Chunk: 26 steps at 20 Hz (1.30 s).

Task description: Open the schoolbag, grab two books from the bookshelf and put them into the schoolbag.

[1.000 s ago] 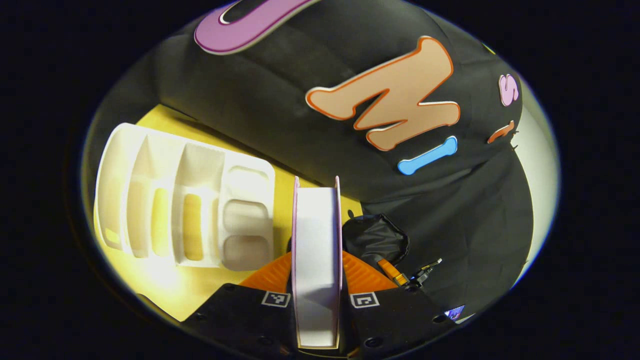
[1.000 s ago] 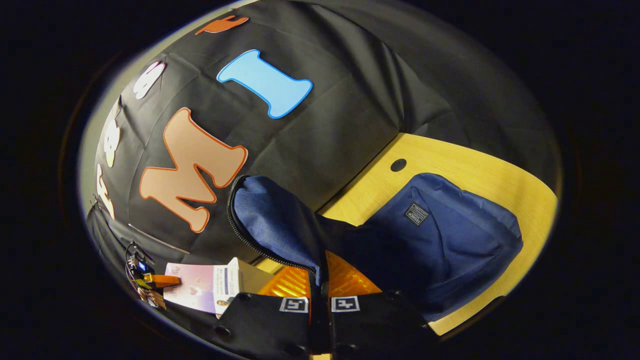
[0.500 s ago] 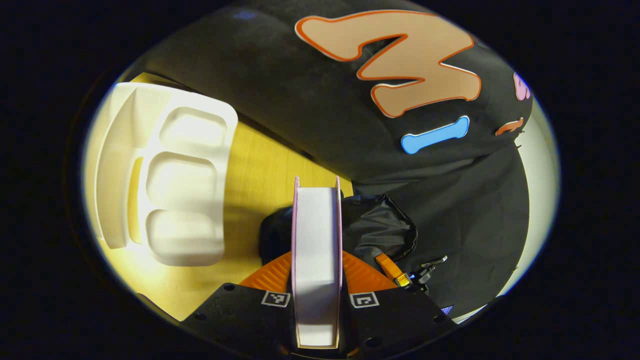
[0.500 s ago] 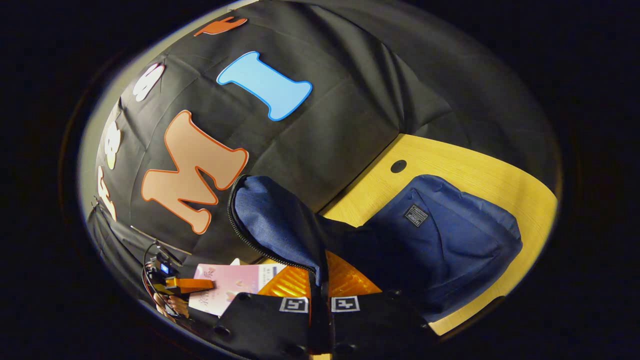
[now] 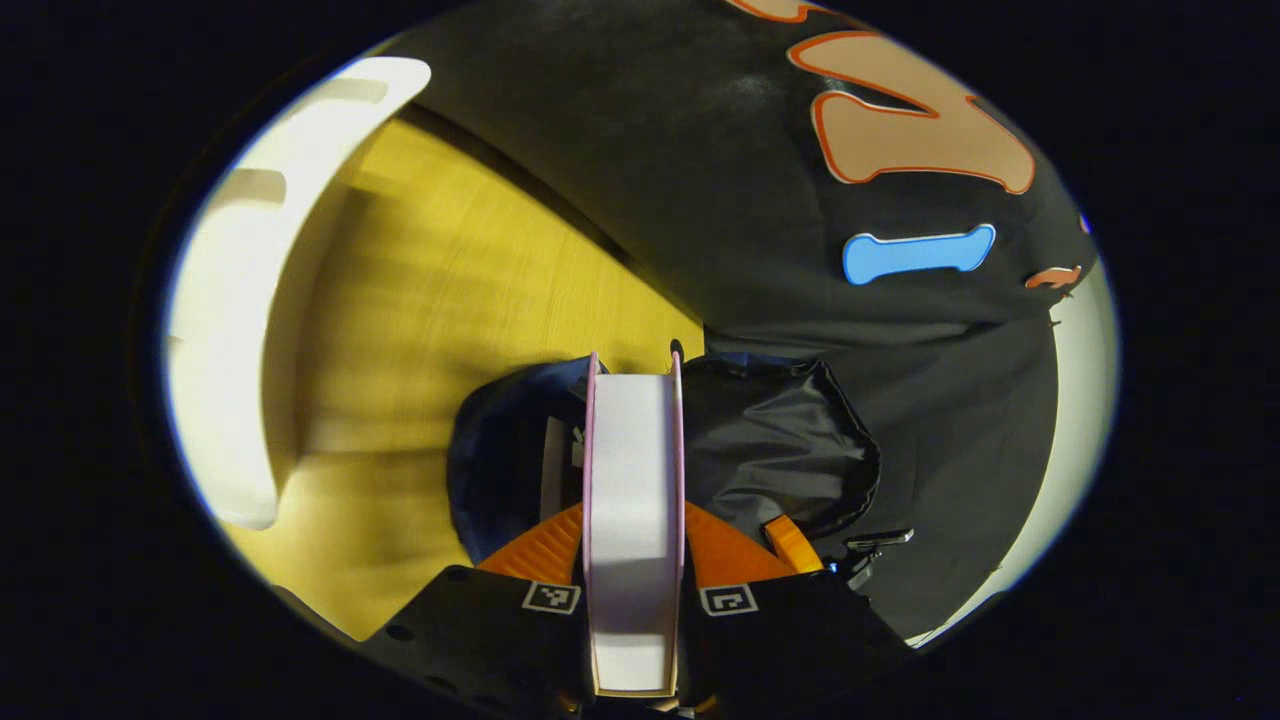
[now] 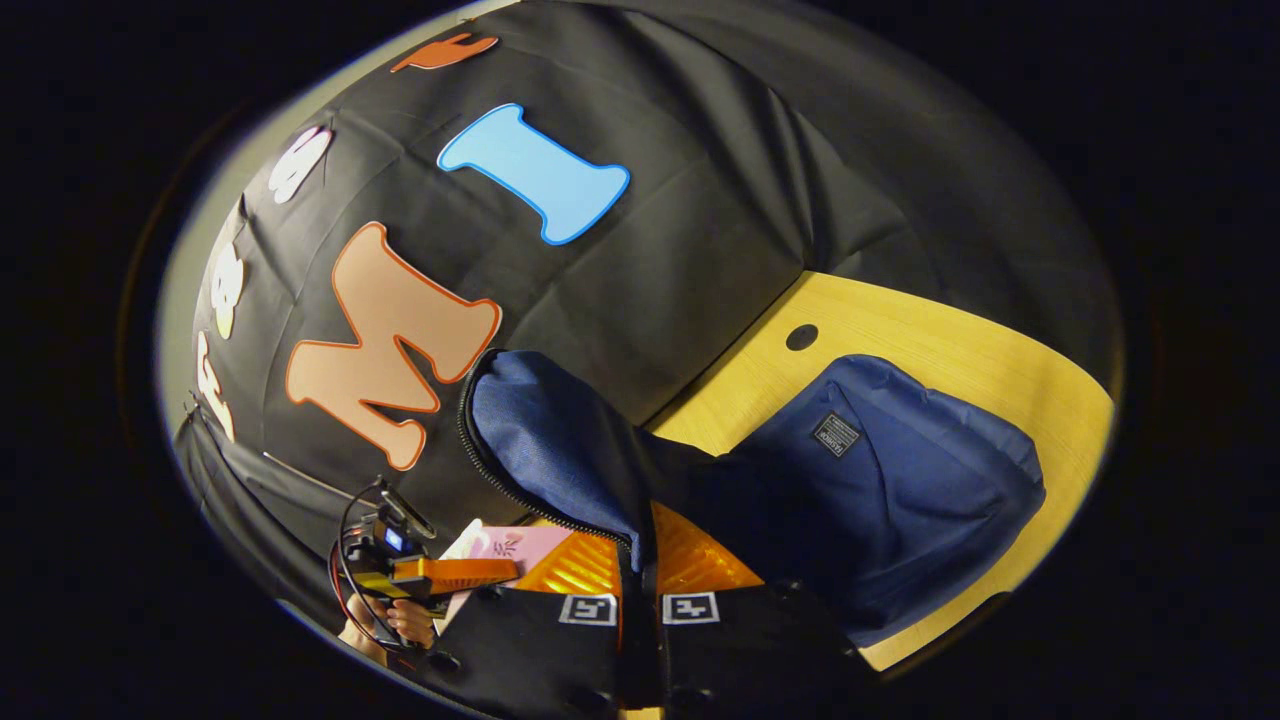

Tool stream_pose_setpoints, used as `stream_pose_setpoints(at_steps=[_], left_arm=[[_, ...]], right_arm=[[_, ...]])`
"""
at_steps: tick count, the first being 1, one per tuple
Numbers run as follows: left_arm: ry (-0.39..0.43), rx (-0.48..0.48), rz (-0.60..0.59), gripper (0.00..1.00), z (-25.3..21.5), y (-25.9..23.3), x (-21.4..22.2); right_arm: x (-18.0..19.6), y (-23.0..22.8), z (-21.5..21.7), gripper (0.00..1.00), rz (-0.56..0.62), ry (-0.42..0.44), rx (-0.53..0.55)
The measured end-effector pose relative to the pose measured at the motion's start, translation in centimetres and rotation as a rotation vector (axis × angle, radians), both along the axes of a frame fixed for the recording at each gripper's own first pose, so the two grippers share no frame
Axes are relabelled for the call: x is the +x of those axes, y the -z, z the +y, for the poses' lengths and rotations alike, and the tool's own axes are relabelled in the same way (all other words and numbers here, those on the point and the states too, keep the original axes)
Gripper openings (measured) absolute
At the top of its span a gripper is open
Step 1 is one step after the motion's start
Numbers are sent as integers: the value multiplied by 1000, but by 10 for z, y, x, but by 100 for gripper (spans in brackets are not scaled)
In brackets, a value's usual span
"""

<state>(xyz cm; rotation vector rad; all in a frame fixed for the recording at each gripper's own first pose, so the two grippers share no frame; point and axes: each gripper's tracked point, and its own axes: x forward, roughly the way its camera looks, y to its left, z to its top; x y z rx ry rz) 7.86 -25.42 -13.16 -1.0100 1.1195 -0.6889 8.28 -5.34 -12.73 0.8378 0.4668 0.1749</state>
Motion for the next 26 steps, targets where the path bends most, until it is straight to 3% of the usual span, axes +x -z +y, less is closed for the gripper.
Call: stream_pose_setpoints(at_steps=[11, 26], left_arm=[[16, -107, 80, 29, -70, 29, -4], [-66, -267, 170, 29, -138, 53, -9]], right_arm=[[-2, -4, 0, 4, -11, 0, 33], [-6, -10, 24, 3, -34, -34, 39]])
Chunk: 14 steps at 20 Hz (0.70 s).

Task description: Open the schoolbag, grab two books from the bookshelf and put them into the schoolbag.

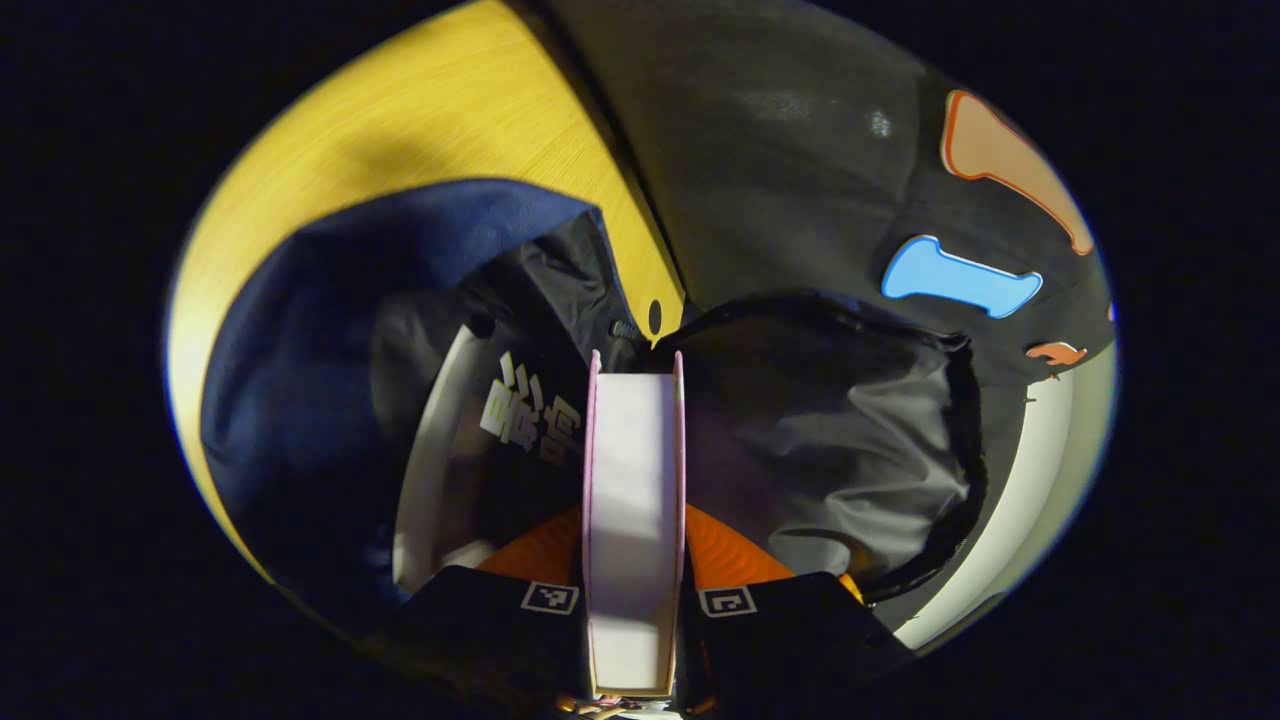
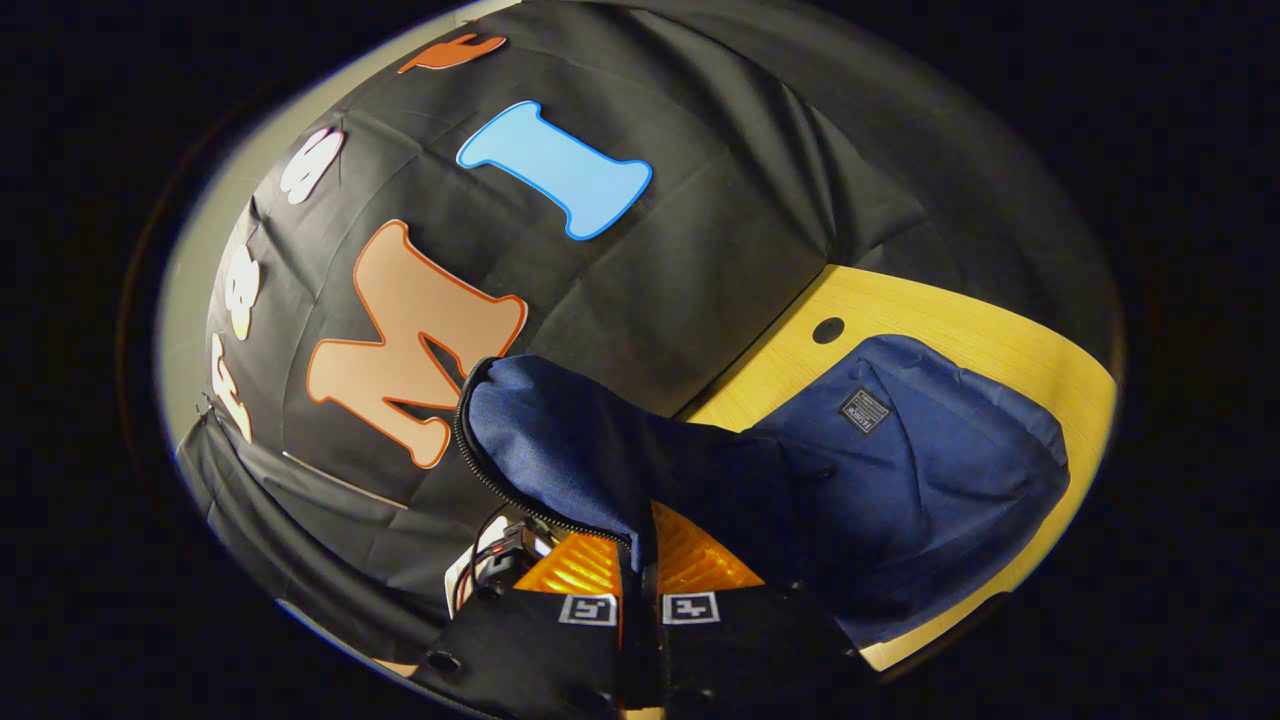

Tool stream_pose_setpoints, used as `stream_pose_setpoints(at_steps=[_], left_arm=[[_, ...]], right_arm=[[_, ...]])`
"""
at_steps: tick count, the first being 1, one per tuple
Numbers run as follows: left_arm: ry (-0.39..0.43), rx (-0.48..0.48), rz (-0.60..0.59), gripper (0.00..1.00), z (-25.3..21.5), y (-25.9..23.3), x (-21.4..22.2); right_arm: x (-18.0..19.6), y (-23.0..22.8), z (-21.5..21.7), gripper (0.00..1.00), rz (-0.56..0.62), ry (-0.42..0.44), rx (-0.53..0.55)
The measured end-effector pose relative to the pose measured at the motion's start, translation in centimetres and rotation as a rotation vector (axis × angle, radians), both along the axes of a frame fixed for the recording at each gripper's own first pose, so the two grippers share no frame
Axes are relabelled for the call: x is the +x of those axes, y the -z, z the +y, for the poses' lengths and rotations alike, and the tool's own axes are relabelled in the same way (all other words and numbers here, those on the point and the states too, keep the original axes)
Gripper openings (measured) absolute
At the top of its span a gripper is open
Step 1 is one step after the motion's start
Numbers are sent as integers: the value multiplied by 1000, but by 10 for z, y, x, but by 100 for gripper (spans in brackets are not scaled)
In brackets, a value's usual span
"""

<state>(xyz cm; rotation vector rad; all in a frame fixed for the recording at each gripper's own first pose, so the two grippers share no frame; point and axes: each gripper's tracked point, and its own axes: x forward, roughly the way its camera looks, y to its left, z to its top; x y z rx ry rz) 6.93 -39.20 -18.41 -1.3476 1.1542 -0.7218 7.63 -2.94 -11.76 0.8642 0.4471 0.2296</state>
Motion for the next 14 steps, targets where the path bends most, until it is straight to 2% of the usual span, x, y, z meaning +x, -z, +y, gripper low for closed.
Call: stream_pose_setpoints(at_steps=[1, 5, 7, 8, 9, 11, 13, 14], left_arm=[[-18, -5, 7, 29, -5, 2, 0], [0, 8, -10, 29, -19, 6, -1], [29, 35, -27, 32, -18, 3, -2], [34, 103, -35, 33, -12, 8, 0], [26, 188, -66, 47, -8, 17, 5], [30, 268, -116, 77, 0, 21, 4], [26, 390, -195, 98, 19, 17, 10], [31, 450, -253, 100, 30, 14, 11]], right_arm=[[0, -1, 1, 3, 0, 0, -1], [1, -4, -6, 3, -8, 13, -3], [1, -5, -10, 3, -10, 21, 6], [0, -4, -12, 3, -9, 25, 3], [2, -2, -13, 3, -5, 24, -3], [1, 0, -12, 3, 2, 27, -2], [1, 1, -11, 3, 3, 29, 3], [2, 1, -13, 3, 1, 28, -3]])
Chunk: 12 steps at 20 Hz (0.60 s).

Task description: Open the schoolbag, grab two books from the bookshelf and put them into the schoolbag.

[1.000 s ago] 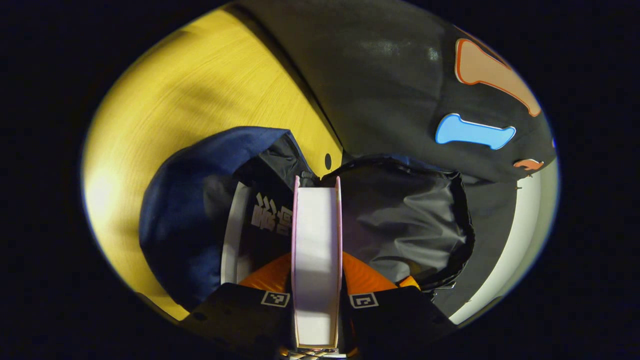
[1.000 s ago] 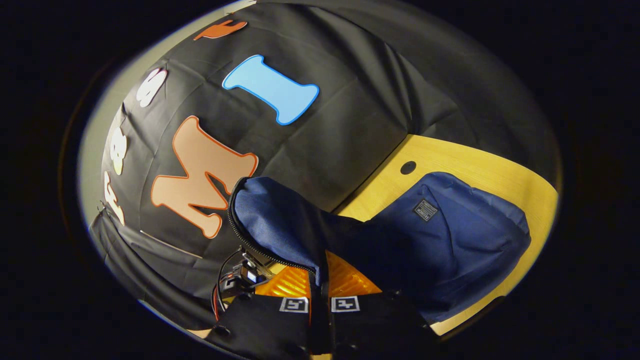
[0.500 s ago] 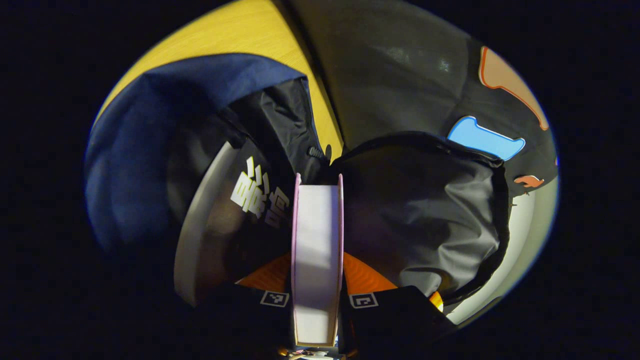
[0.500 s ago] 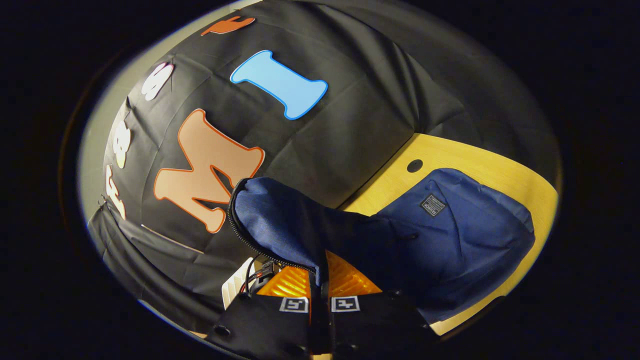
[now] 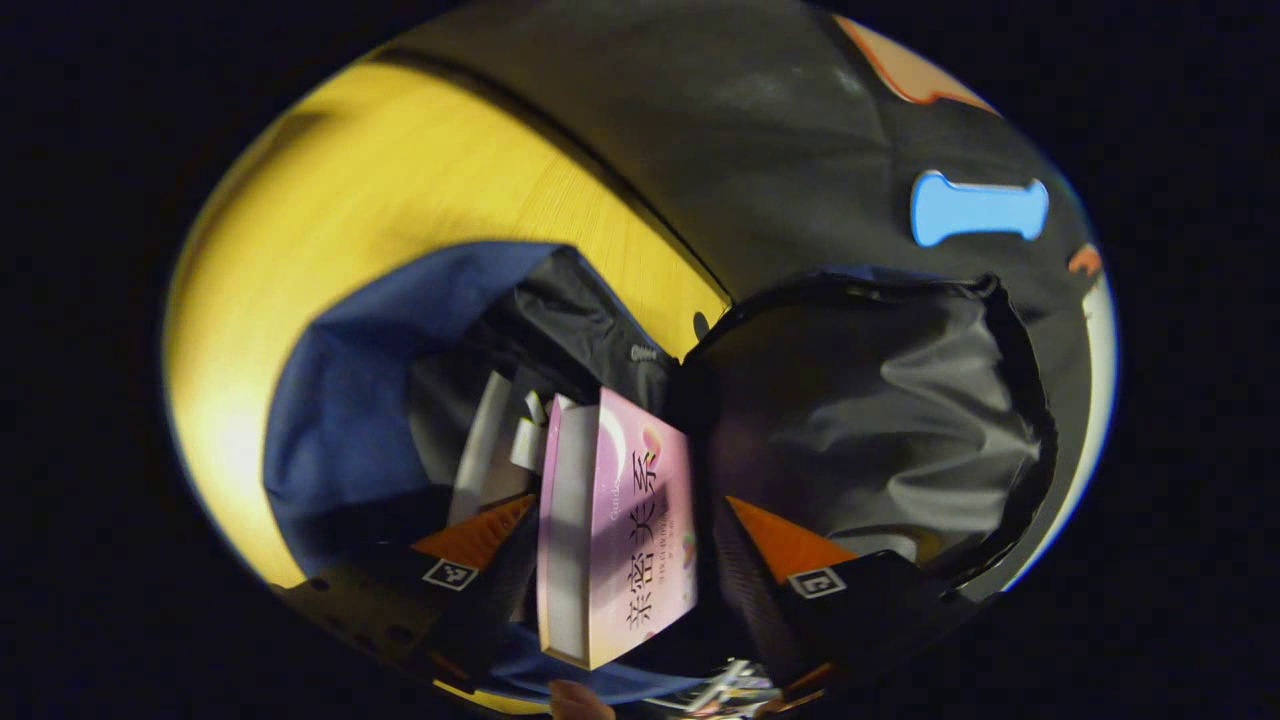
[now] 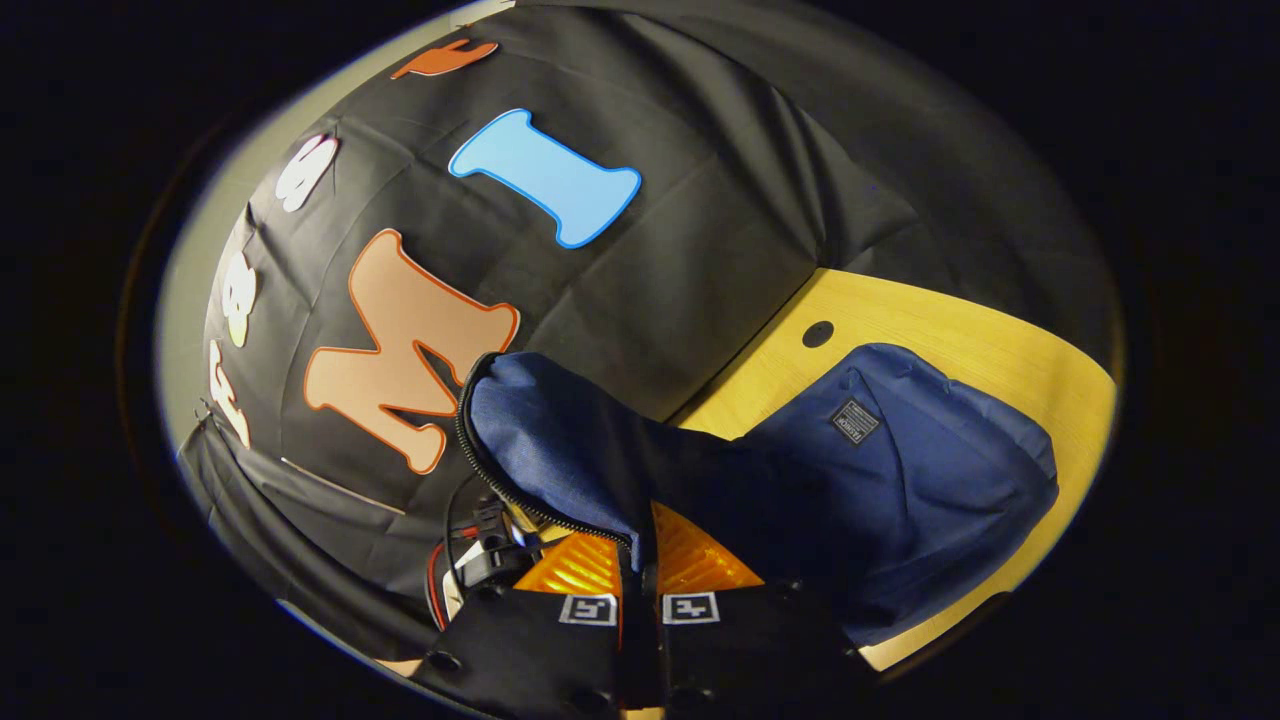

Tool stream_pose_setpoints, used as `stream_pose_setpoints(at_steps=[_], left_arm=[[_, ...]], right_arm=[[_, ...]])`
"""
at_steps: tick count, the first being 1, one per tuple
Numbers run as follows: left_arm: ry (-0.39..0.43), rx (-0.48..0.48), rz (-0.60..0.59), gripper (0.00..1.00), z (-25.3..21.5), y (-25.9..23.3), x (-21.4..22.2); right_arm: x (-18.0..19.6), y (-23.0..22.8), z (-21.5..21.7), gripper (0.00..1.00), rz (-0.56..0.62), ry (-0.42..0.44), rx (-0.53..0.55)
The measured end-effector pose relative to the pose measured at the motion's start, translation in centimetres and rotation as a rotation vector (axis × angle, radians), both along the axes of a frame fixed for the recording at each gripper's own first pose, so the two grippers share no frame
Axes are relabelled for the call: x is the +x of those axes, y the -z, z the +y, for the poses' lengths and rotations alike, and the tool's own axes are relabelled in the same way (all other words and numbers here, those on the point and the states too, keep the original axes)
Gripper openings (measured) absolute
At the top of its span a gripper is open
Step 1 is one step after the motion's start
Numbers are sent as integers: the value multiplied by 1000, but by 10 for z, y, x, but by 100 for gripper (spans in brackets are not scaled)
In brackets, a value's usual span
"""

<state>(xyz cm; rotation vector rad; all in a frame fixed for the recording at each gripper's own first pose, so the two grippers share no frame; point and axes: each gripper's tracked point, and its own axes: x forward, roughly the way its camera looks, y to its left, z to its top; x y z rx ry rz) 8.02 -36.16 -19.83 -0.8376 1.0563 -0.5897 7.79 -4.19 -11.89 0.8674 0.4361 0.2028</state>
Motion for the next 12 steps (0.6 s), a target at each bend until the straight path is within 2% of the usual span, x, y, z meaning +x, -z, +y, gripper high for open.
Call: stream_pose_setpoints(at_steps=[2, 3, 4, 5, 6, 7, 8, 10, 12], left_arm=[[-9, 69, -117, 92, 13, -11, 11], [-14, 104, -169, 96, 23, -18, 15], [-21, 152, -221, 96, 36, -24, 18], [-37, 206, -274, 95, 49, -30, 23], [-60, 274, -329, 91, 65, -36, 29], [-94, 347, -395, 96, 82, -40, 39], [-103, 404, -453, 96, 95, -47, 44], [-126, 482, -555, 96, 113, -67, 45], [-182, 559, -650, 96, 139, -92, 49]], right_arm=[[-1, 3, 2, 3, 2, -6, -7], [0, 2, 2, 3, 2, -6, -6], [0, 2, 2, 3, 2, -5, -7], [1, 1, 3, 3, 3, -7, -9], [1, 1, 3, 3, 3, -8, -11], [1, 2, 3, 3, 2, -9, -16], [1, 1, 2, 3, 3, -9, -18], [1, 1, 4, 3, 4, -8, -24], [0, 2, 6, 3, 5, -10, -32]])
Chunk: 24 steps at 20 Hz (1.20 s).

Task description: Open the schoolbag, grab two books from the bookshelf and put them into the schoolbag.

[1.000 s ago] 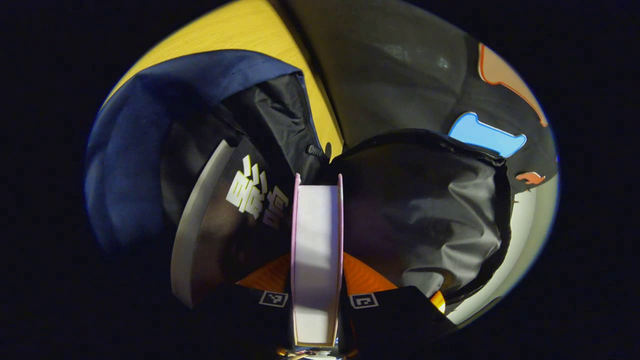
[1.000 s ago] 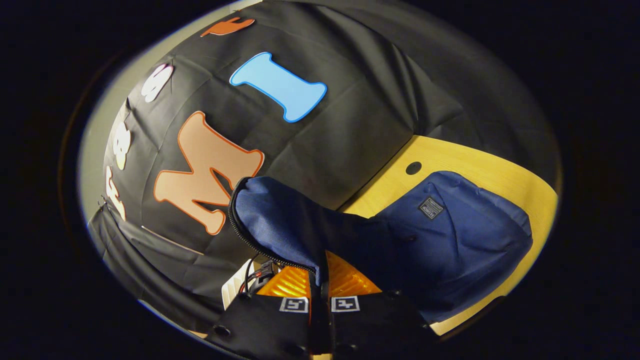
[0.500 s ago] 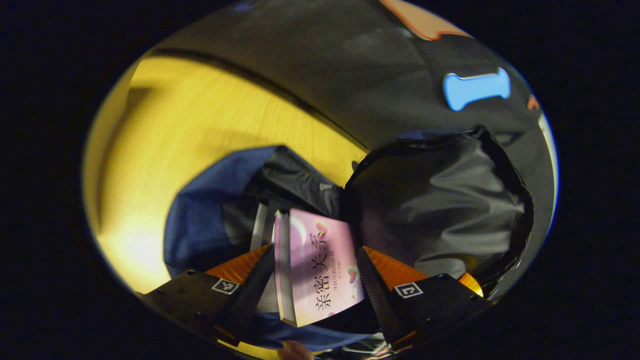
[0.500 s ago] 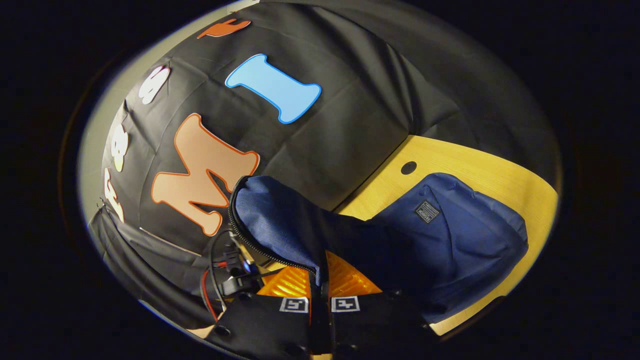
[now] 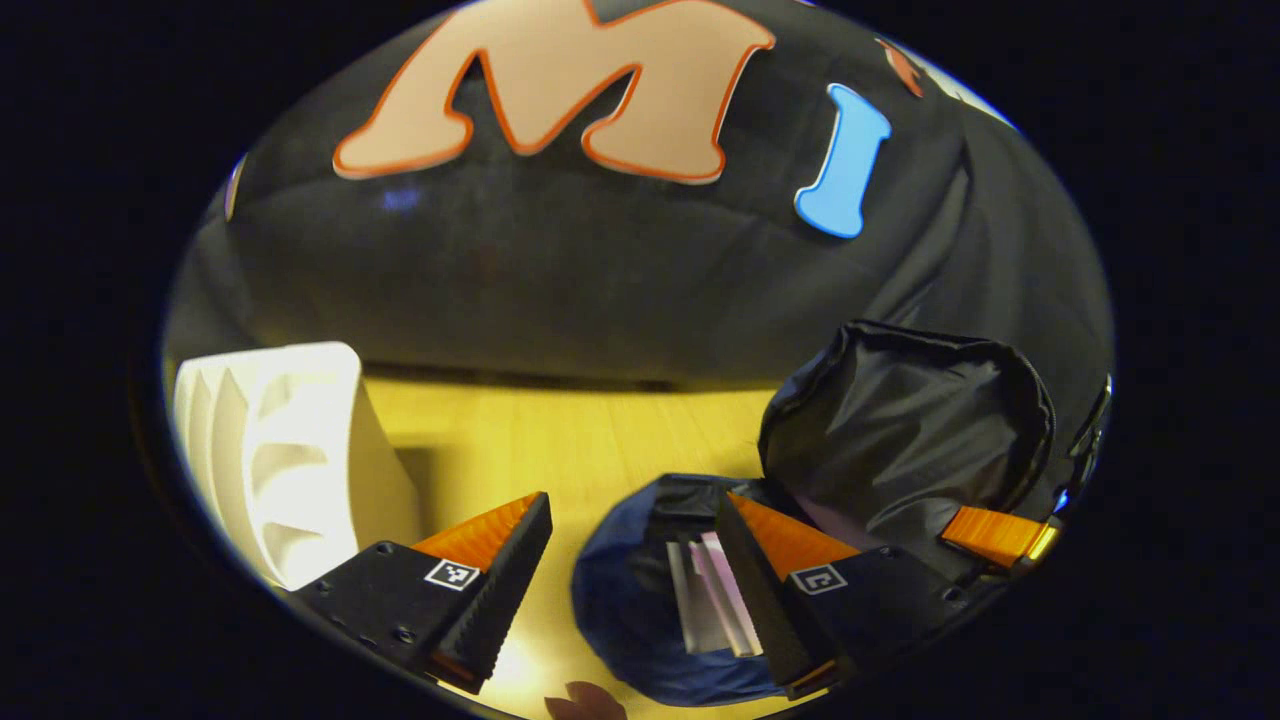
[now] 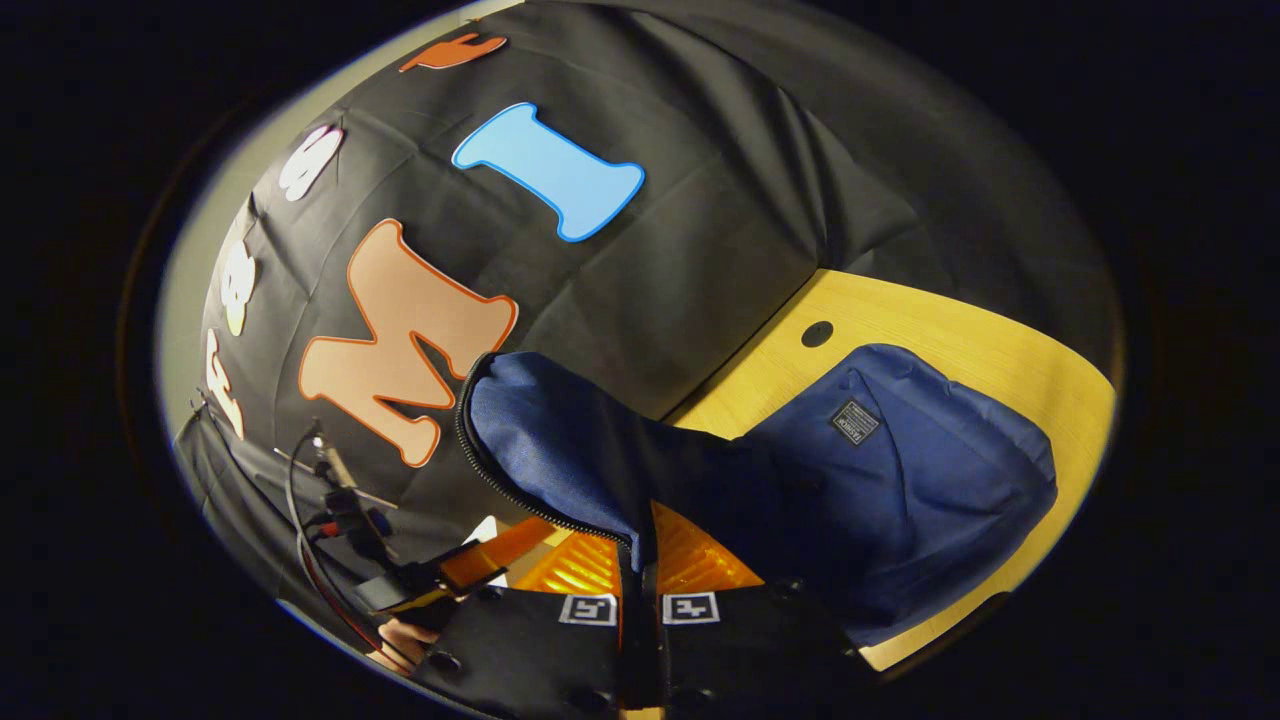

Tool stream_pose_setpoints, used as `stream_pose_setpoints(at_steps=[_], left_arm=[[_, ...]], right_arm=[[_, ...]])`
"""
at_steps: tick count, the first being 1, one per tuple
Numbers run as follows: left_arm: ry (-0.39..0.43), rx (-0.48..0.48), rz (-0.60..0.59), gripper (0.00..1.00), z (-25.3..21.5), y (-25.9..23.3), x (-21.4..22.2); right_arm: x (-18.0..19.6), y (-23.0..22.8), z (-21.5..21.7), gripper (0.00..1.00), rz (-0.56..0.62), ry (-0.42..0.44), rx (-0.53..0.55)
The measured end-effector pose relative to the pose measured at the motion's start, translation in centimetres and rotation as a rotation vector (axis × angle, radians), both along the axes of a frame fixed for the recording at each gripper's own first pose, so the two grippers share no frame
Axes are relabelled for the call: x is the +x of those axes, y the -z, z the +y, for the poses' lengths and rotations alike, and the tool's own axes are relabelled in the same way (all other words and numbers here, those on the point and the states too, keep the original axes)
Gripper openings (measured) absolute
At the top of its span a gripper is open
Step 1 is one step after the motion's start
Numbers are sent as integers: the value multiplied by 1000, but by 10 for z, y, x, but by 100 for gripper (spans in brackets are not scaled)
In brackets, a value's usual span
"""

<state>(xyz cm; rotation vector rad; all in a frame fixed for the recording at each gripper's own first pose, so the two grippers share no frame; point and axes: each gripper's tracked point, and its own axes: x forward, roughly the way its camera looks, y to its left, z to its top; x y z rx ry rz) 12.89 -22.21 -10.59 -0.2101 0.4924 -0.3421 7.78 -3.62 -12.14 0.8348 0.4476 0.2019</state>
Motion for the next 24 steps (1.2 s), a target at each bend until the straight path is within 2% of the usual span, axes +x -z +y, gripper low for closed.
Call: stream_pose_setpoints(at_steps=[4, 5, 6, 9, 12, 15, 18, 19, 24], left_arm=[[-115, 88, -202, 96, 55, -58, -5], [-133, 105, -246, 92, 68, -74, -5], [-145, 121, -295, 95, 78, -91, -8], [-190, 125, -402, 95, 107, -135, -19], [-221, 85, -437, 95, 131, -163, -37], [-246, 85, -446, 95, 149, -172, -42], [-269, 75, -440, 95, 167, -173, -52], [-277, 78, -436, 93, 173, -173, -53], [-303, 73, -430, 93, 192, -171, -66]], right_arm=[[-2, 3, 3, 3, 6, -2, -22], [-3, 4, 5, 3, 6, -3, -33], [-3, 5, 6, 3, 6, -5, -47], [-5, 6, 9, 3, 4, -9, -95], [-6, 5, 11, 3, -3, -9, -153], [-9, 5, 18, 3, -11, -28, -228], [-14, 8, 34, 7, -36, -83, -313], [-19, -2, 38, 24, -55, -103, -326], [-28, -13, 65, 77, -119, -164, -460]])
